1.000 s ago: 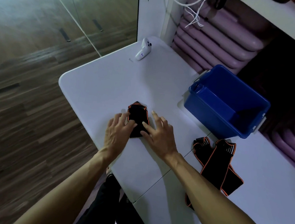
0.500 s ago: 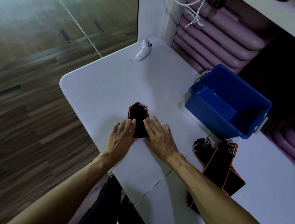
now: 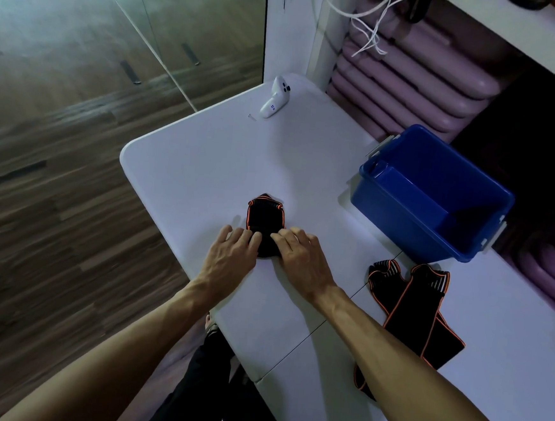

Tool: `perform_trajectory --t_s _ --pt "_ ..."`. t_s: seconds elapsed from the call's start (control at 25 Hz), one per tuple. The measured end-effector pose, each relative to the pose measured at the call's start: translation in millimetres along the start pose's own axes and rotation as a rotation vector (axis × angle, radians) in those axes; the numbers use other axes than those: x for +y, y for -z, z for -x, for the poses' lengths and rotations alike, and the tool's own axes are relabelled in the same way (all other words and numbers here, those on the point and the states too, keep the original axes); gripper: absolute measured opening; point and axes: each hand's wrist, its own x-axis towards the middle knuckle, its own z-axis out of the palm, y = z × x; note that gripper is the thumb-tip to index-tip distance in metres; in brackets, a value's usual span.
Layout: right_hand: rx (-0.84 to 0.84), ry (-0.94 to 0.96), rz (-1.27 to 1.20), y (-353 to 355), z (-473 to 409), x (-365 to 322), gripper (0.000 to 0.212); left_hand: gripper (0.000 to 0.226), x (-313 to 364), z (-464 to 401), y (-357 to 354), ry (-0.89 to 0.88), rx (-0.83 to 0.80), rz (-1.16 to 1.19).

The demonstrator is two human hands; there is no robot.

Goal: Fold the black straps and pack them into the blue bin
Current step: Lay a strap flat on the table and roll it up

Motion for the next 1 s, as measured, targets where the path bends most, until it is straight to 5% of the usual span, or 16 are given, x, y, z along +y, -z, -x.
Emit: perform_trajectory --t_s 0.16,0.36,0.52,0.76,0.92,1.0 --pt "-0.028 0.009 -0.019 -1.1 3.9 0.3 0.048 0.039 1.9 1.8 2.1 0.016 -0.071 0.015" --pt "-0.051 -0.046 -0.117 6.1 -3.1 1.6 0.042 0.031 -7.2 -6.9 5.4 0.001 -0.053 0.113" --pt "-0.110 -0.140 -0.375 21.7 -9.2 6.0 0.033 0.044 -29.8 -9.2 17.1 0.018 -0.236 0.337" --pt "-0.061 -0.321 -0.305 10.0 -4.7 -7.3 0.032 0.059 -16.7 -4.5 11.0 0.282 -0.242 0.445" --pt "-0.181 -0.234 -0.203 9.0 6.7 -4.8 0.047 0.045 -11.5 -2.1 11.2 0.406 -0.226 0.504" --pt "-0.228 -0.225 -0.160 9.4 5.3 -4.4 0.051 0.061 -7.9 -7.4 14.7 0.501 -0.217 0.580"
